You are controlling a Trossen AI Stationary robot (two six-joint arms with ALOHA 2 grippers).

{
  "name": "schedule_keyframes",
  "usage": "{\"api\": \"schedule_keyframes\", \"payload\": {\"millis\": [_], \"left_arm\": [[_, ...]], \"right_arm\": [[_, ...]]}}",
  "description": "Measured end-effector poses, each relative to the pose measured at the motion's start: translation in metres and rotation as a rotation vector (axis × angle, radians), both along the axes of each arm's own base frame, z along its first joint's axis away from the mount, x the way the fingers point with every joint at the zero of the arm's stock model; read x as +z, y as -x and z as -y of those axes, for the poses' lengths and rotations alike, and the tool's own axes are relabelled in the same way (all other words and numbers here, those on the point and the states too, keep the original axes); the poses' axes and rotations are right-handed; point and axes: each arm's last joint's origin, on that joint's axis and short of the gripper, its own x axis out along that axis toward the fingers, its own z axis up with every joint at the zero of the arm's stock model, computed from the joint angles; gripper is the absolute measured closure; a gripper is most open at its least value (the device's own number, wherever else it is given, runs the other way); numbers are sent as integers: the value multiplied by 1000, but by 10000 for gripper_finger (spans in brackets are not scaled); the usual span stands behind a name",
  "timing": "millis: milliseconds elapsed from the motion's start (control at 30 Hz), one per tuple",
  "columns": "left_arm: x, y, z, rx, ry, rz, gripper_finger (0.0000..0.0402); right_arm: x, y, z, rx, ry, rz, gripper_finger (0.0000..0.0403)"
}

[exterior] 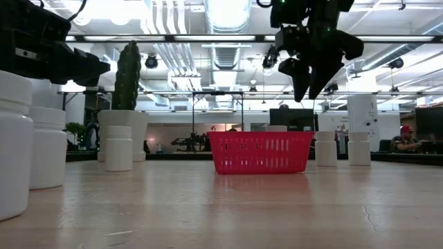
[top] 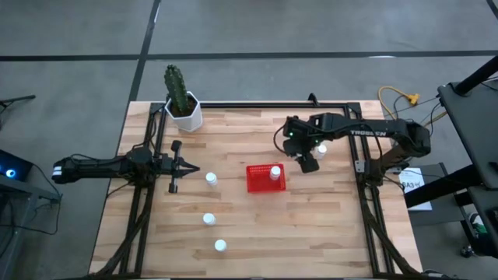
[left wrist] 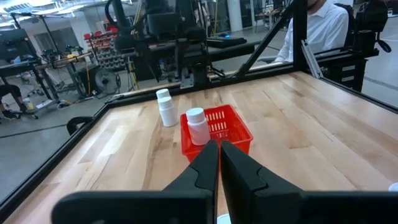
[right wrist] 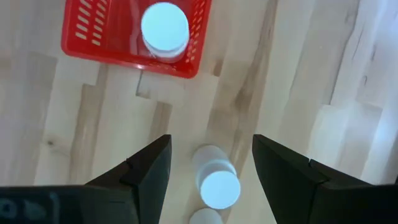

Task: Pick and place pill bottles into a basket
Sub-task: Put the white medicine bottle into the red basket

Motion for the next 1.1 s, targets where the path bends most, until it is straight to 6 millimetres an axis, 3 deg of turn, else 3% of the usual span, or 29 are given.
{"api": "schedule_keyframes", "payload": {"millis": [667, 1100], "left_arm": [[0, 0, 0, 0, 0, 0, 402], [0, 0, 0, 1, 0, 0, 402]], "right_arm": [[-35, 19, 23, -59, -17, -82, 188], [-38, 20, 28, -73, -15, -74, 188]]}}
